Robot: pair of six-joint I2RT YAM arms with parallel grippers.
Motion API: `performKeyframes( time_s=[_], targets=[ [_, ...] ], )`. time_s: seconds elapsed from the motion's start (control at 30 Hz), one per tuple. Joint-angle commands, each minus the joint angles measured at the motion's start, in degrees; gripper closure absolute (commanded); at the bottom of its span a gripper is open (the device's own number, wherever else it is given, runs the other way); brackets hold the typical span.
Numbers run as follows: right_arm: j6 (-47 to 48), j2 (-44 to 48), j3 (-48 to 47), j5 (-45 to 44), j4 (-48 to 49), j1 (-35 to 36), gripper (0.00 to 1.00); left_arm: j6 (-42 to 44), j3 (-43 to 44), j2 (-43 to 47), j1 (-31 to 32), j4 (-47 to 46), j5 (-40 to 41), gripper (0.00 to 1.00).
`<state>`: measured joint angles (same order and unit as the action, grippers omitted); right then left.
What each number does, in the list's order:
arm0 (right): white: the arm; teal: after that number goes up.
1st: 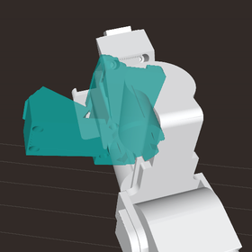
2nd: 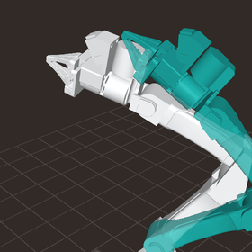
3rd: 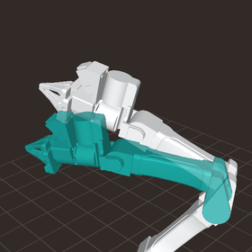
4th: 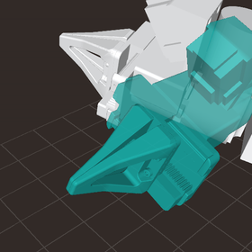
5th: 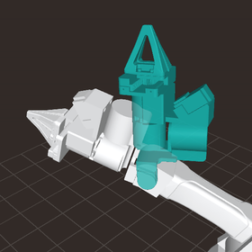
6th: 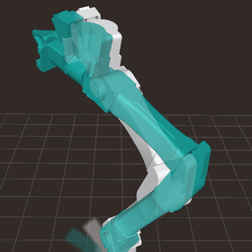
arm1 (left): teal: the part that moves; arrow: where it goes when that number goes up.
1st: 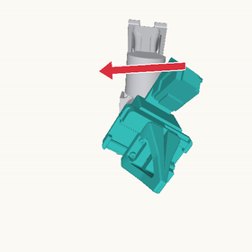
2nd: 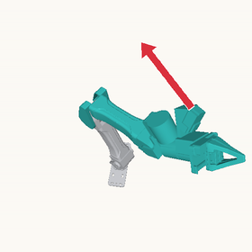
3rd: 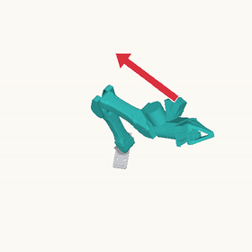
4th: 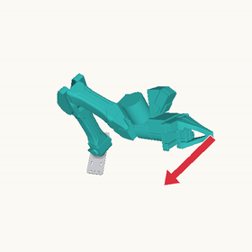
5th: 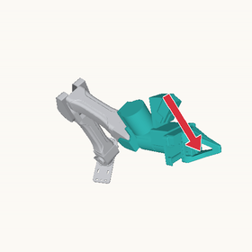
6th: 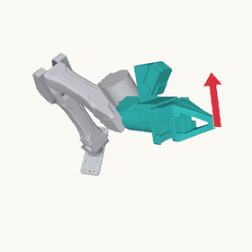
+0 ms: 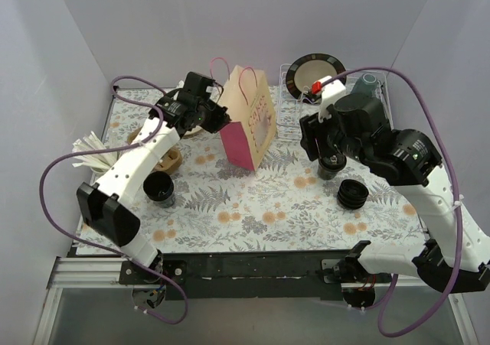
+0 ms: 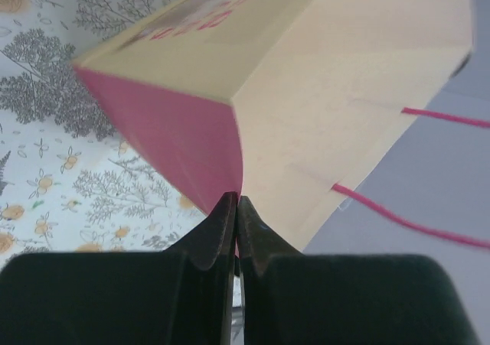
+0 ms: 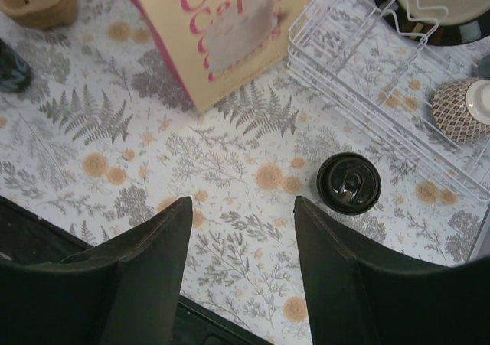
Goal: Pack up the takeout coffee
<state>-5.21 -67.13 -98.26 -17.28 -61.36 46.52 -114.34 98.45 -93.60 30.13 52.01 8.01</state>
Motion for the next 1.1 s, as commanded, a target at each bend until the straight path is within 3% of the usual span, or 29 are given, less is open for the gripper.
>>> performKeyframes(
  time_s=[0.0, 0.2, 0.23, 0.4, 0.5, 0.63, 0.8, 1.07],
  targets=[
    [-2.25, -2.73, -10.10, -2.58, -1.91, 0.24, 0.36, 6.73, -3.44, 9.74, -0.16, 0.90, -7.92, 1.00],
    [-5.33, -3.53, -13.37, -4.95, -1.57, 0.32, 0.36, 21.43, -8.17, 17.04, -0.07, 1.70, -18.63, 1.00],
    [-5.94, -2.92, -12.84, -5.83, -1.22, 0.32, 0.36, 25.53, -9.58, 17.75, -0.07, 0.91, -23.26, 1.00],
    [-10.51, -0.98, -7.57, -6.36, 1.51, 0.24, 0.36, 33.38, -20.83, 21.27, 0.02, -8.67, -35.85, 1.00],
    [-12.44, -0.81, -7.13, -6.98, 1.25, 0.24, 0.36, 37.26, -22.51, 21.00, 0.46, -12.09, -40.78, 1.00],
    [-13.59, -0.72, -6.60, -7.24, 1.42, 0.24, 0.36, 40.77, -24.18, 21.62, 0.46, -17.98, -44.13, 1.00],
    [-14.56, -0.11, -5.54, -8.12, 1.86, 0.24, 0.36, 46.56, -23.22, 19.43, 0.46, -17.12, -49.49, 1.00],
    [-14.39, 0.95, -3.61, -8.56, 2.48, 0.24, 0.36, 54.05, -18.92, 17.41, 0.54, -10.17, -42.38, 1.00]
  ],
)
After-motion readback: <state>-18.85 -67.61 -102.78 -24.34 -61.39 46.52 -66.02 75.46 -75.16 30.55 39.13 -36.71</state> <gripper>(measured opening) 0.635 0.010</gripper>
